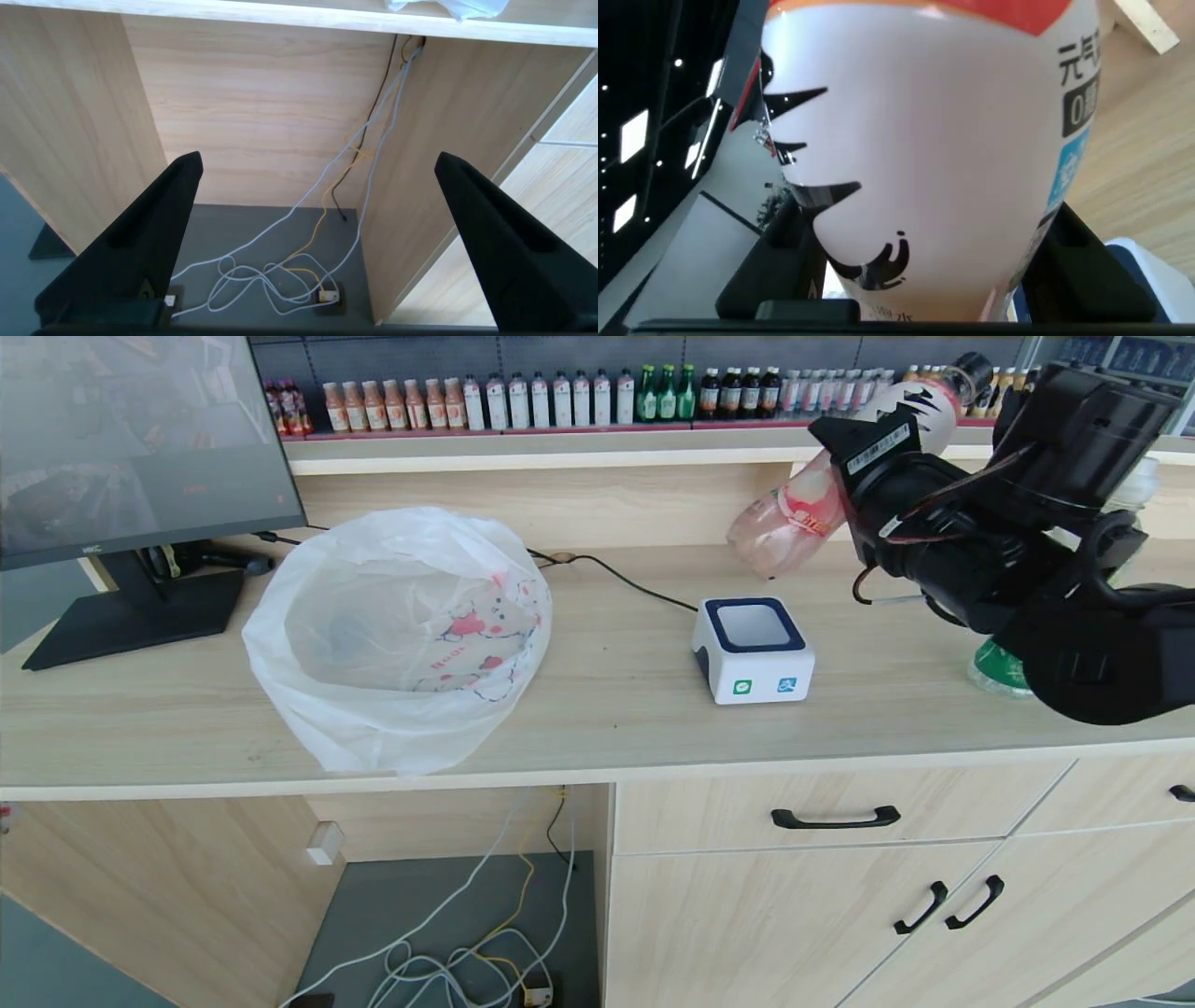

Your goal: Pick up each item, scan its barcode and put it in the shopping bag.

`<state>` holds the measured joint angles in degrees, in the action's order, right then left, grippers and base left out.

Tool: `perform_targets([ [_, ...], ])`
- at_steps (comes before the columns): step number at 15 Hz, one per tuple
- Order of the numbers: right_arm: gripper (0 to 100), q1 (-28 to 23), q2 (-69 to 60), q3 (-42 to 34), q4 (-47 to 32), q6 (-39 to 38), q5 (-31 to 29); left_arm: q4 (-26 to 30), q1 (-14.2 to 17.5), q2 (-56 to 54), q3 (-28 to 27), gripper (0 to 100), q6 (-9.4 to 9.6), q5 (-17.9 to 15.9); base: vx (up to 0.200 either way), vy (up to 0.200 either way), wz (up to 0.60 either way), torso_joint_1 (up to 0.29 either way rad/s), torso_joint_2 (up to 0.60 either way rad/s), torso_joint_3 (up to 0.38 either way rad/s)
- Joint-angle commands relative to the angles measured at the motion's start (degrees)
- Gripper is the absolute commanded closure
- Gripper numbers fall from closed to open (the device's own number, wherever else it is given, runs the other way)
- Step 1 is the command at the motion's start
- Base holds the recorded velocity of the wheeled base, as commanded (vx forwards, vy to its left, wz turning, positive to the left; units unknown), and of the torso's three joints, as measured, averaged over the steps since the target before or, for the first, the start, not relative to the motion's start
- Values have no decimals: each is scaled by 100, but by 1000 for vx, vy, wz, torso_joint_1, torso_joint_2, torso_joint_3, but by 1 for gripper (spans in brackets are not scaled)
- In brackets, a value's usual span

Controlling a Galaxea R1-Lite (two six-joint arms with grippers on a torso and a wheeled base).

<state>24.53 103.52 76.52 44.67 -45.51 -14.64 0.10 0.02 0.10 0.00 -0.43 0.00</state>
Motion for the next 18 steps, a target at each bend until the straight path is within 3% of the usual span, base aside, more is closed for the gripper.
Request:
perform_targets([
  [1,100,87,-456,-76,-11,385,-92,-1,-2,-1,0,0,-1,0,0,0,0,0,0,0],
  [7,100,1001,-1133,-454,130,3171,-223,-1,6,-1,0,0,8,0,0,0,0,0,0,0],
  [12,100,1283,-1185,-1289,1571,5298,-21,-1,6,-1,0,0,-1,0,0,0,0,0,0,0],
  [15,100,1283,-1352,-2176,1853,5632,-4,-1,6,-1,0,0,-1,0,0,0,0,0,0,0],
  [18,100,1230,-1273,-2888,2538,5808,822,-1,6,-1,0,0,-1,0,0,0,0,0,0,0],
])
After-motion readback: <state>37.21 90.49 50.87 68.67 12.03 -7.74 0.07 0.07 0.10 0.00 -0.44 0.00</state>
